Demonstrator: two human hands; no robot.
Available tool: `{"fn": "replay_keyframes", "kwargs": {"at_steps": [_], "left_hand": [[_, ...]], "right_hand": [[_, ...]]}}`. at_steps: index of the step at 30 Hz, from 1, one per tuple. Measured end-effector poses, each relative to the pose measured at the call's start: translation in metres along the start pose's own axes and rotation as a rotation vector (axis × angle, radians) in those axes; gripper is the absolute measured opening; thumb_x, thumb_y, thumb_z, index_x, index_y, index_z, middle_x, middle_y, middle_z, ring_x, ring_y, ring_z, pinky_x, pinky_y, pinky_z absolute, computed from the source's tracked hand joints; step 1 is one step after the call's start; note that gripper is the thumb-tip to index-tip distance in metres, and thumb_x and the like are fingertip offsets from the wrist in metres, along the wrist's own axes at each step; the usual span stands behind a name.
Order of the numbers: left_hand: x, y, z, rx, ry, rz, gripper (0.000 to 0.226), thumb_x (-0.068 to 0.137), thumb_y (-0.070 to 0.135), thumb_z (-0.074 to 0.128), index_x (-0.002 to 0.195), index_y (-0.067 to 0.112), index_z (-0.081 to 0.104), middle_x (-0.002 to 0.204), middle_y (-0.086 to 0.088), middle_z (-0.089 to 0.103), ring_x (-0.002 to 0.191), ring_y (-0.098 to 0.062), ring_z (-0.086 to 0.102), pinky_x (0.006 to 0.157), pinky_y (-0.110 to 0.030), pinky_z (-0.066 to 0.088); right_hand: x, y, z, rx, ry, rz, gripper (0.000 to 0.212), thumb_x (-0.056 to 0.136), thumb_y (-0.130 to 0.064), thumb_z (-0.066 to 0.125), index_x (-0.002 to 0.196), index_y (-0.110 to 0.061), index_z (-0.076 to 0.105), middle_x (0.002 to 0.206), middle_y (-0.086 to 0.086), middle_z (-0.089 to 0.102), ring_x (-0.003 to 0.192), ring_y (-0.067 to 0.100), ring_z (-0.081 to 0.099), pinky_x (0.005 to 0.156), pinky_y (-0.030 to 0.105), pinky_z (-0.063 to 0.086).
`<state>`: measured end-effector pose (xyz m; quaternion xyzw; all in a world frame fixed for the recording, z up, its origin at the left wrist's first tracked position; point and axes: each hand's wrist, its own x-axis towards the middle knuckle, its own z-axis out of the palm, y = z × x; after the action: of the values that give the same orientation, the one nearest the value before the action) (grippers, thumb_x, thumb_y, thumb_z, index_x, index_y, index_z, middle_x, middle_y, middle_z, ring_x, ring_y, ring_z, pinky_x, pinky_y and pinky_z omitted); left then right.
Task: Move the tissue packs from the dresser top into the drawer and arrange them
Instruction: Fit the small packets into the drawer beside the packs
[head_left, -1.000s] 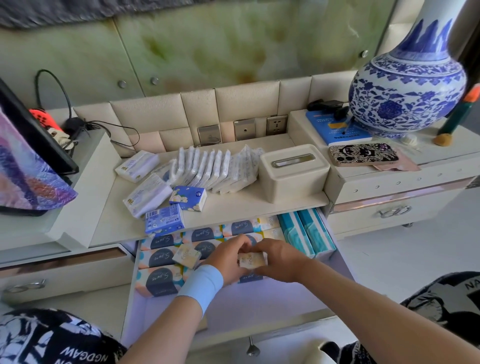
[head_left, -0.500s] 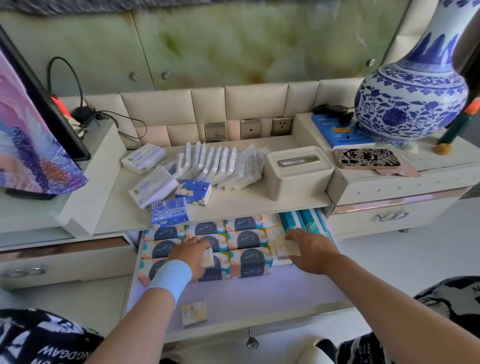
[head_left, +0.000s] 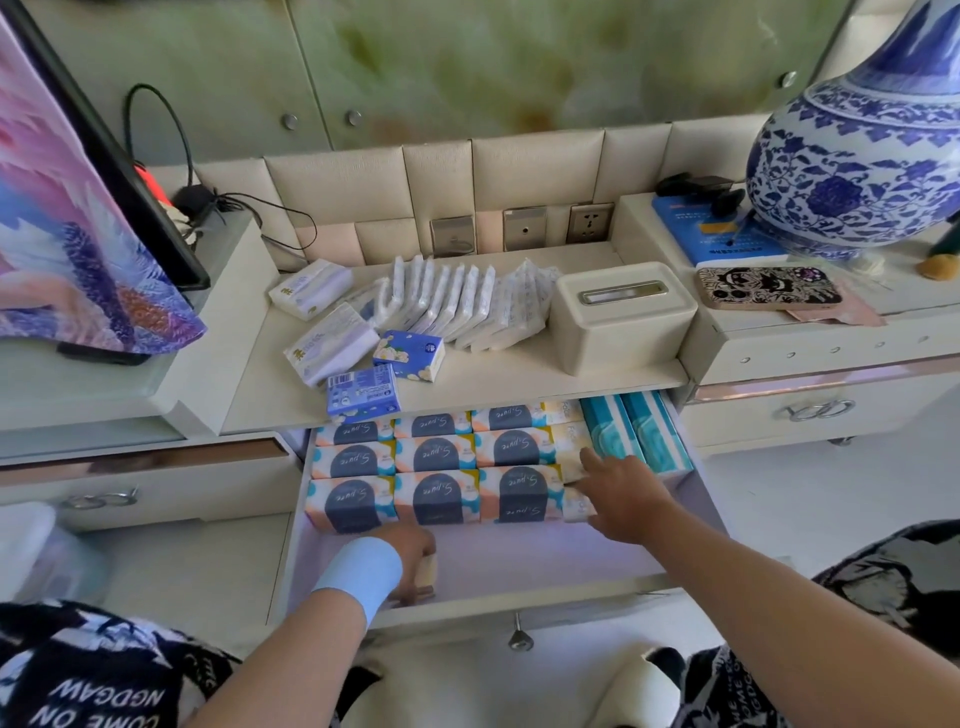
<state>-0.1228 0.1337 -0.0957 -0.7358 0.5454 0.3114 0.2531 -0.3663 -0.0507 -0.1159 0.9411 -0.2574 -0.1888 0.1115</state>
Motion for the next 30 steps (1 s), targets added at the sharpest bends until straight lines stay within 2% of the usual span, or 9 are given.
{"fn": "replay_keyframes", "kwargs": {"at_steps": [2,8,10,12,15,18,23,27,30], "left_hand": [[0.003,-0.001,0.008,-0.037,0.000,0.000,0.062,0.086,0.034,0.069,0.142,0.029,0.043,0.142,-0.003,0.049,0.123,-0.026,0.053,0.100,-0.033,0.045],[0.012,-0.002,0.016,-0.179,-0.043,-0.061,0.064,0.082,0.021,0.071,0.137,0.028,0.040,0.139,-0.003,0.049,0.116,-0.025,0.054,0.096,-0.033,0.046],[0.016,0.002,0.013,-0.192,-0.084,-0.072,0.072,0.081,0.024,0.073,0.144,0.028,0.038,0.143,-0.001,0.049,0.122,-0.024,0.053,0.101,-0.034,0.046],[0.020,0.009,0.009,-0.161,-0.115,-0.057,0.067,0.083,0.030,0.071,0.144,0.023,0.043,0.143,-0.001,0.051,0.125,-0.023,0.053,0.103,-0.035,0.045],[0.021,0.017,-0.002,-0.100,-0.172,-0.027,0.054,0.085,0.035,0.068,0.136,0.019,0.054,0.133,-0.002,0.059,0.114,-0.023,0.060,0.094,-0.033,0.051],[0.020,0.022,-0.015,-0.127,-0.218,-0.014,0.058,0.079,0.037,0.074,0.133,0.022,0.056,0.127,-0.003,0.060,0.103,-0.023,0.067,0.088,-0.035,0.057],[0.015,0.039,-0.063,-0.186,-0.029,0.126,0.055,0.074,0.054,0.075,0.118,0.025,0.059,0.112,0.003,0.061,0.097,-0.021,0.064,0.085,-0.034,0.055],[0.016,0.052,-0.087,-0.457,0.185,0.183,0.054,0.081,0.042,0.074,0.130,0.033,0.055,0.120,0.004,0.057,0.100,-0.018,0.055,0.081,-0.026,0.046],[0.019,0.058,-0.091,-0.510,0.228,0.193,0.053,0.085,0.039,0.072,0.134,0.032,0.052,0.122,0.003,0.056,0.102,-0.018,0.055,0.080,-0.025,0.045]], "right_hand": [[0.000,-0.001,0.000,-0.003,0.042,0.011,0.043,0.091,-0.047,0.058,0.126,-0.022,0.059,0.136,0.007,0.043,0.101,0.024,0.058,0.080,0.036,0.046],[0.000,-0.003,0.006,0.080,0.085,0.111,0.049,0.090,-0.034,0.062,0.130,-0.017,0.038,0.124,0.004,0.050,0.096,0.021,0.061,0.078,0.034,0.046],[0.002,-0.002,0.008,0.069,0.074,0.097,0.050,0.091,-0.040,0.061,0.130,-0.018,0.040,0.127,0.006,0.047,0.097,0.022,0.061,0.078,0.034,0.045],[0.003,-0.001,0.010,0.073,0.067,0.085,0.050,0.092,-0.044,0.060,0.130,-0.019,0.042,0.128,0.006,0.046,0.097,0.022,0.061,0.079,0.035,0.046],[0.004,0.003,0.011,0.088,0.062,0.060,0.049,0.091,-0.047,0.060,0.129,-0.021,0.044,0.127,0.004,0.047,0.093,0.021,0.061,0.078,0.034,0.047],[0.004,0.006,0.008,0.120,0.065,0.041,0.049,0.087,-0.048,0.058,0.128,-0.023,0.047,0.125,0.000,0.051,0.092,0.019,0.062,0.080,0.033,0.048],[0.002,0.015,0.002,0.166,0.080,0.040,0.046,0.088,-0.052,0.056,0.125,-0.026,0.051,0.121,-0.004,0.058,0.095,0.018,0.063,0.085,0.032,0.049],[0.003,0.009,0.009,0.070,0.074,0.026,0.042,0.095,-0.050,0.052,0.126,-0.022,0.054,0.122,0.001,0.055,0.097,0.021,0.063,0.087,0.036,0.048],[0.005,0.009,0.006,0.037,0.077,0.011,0.039,0.095,-0.044,0.053,0.125,-0.019,0.054,0.119,0.003,0.056,0.094,0.021,0.063,0.085,0.036,0.046]]}}
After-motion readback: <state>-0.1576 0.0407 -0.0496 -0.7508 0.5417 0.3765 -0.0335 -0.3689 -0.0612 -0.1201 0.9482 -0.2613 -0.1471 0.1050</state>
